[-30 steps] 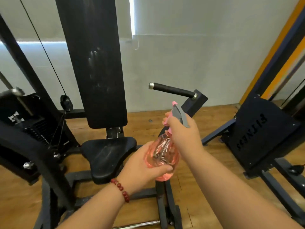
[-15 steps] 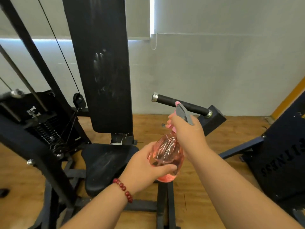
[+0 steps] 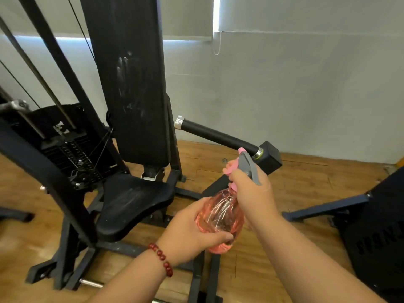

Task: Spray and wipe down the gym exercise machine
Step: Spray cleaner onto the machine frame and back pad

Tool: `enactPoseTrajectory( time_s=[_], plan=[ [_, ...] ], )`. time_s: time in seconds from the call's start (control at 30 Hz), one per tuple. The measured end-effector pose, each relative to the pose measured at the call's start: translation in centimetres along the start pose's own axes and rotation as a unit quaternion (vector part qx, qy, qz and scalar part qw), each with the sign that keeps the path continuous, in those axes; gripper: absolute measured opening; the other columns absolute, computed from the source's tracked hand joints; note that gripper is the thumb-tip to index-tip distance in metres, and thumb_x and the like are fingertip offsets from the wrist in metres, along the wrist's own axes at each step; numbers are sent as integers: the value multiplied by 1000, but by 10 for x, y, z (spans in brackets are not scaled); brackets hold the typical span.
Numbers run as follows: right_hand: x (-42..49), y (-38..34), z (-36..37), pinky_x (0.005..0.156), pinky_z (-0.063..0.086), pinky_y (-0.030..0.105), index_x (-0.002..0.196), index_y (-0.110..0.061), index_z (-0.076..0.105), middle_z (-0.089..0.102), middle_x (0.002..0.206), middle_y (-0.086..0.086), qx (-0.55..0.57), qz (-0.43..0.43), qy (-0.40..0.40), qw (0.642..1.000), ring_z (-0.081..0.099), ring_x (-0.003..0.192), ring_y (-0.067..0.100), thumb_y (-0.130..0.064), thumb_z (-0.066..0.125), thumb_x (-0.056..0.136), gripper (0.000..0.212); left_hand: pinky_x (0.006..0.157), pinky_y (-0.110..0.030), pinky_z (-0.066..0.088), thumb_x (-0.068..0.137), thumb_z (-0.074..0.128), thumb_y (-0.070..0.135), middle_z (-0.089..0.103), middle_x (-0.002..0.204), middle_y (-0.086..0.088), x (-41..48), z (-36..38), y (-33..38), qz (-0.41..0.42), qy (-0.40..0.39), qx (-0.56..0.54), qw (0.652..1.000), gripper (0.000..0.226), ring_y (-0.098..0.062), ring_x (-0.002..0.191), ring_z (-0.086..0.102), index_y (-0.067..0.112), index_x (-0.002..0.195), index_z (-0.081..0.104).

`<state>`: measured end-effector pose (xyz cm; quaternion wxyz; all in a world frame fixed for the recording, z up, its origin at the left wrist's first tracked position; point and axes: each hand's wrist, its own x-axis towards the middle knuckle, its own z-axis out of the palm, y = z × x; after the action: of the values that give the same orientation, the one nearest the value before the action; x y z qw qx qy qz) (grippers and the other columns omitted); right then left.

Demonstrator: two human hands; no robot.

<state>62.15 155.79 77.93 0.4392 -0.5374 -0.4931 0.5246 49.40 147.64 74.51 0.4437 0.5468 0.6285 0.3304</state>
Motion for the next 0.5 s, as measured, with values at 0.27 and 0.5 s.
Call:
enactPoseTrajectory(
  time_s=[0.27, 0.5],
  plan=[
    [-3, 29, -35, 62, 43, 33, 84, -23, 65, 54, 71, -5, 39, -10, 43, 998, 51, 70, 16, -17, 67, 82, 7, 89, -15, 51, 65, 88, 34, 63, 109, 27, 5, 34, 3, 3, -38, 17, 999, 62, 12, 104, 58, 51, 110, 50],
    [-21, 48, -49, 46, 33, 14, 70, -19, 52, 39, 51, -16, 78, -21, 131, 988, 34, 46, 0, 1, 54, 87, 26, 94, -24, 53, 60, 88, 44, 62, 115, 21, 12, 44, -7, 30, -80, 57, 995, 71, 9, 107, 58, 50, 119, 48]
  ],
)
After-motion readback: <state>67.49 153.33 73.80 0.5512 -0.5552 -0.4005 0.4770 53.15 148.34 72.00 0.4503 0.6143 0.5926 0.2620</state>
